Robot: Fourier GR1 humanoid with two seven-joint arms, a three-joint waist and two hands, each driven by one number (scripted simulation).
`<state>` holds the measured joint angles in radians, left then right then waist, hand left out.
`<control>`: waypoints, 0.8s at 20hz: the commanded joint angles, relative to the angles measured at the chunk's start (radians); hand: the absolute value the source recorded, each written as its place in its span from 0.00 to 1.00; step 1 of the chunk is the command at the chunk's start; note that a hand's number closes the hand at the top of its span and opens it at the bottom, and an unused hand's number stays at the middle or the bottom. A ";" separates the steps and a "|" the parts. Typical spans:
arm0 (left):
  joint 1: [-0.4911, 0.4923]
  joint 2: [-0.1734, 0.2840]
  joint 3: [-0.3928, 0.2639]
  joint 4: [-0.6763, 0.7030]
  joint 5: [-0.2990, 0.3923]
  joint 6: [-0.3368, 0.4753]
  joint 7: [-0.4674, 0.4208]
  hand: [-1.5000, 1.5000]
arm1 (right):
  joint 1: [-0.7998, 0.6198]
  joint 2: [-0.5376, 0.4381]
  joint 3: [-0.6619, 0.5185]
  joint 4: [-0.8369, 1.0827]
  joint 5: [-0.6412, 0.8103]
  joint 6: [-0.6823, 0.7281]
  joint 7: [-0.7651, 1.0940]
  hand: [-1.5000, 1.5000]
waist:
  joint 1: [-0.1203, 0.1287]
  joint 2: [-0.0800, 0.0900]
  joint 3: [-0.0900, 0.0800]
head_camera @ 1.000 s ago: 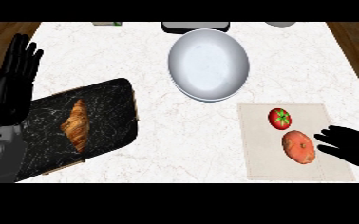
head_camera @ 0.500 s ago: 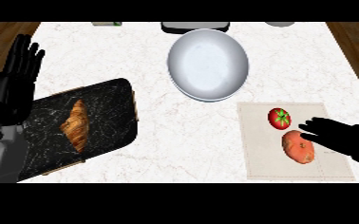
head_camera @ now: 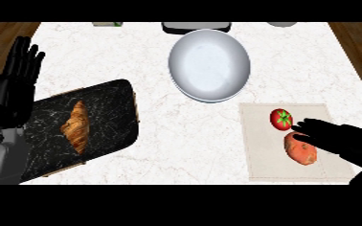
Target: Pick the squash from the placemat and place it in the bowl
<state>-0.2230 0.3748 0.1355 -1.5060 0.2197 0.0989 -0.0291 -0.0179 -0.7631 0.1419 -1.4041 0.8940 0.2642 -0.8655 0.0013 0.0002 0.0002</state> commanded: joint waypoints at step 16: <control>0.024 -0.031 0.071 0.008 -0.034 -0.077 -0.027 0.50 | -0.081 0.145 -0.034 0.232 0.192 -0.048 -0.032 0.00 | 0.000 0.000 0.000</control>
<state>-0.2321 0.3492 0.1884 -1.5069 0.1837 0.0534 -0.0173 -0.0917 -0.6250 0.1419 -1.2385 1.0692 0.2312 -0.8745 0.0006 -0.0016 -0.0016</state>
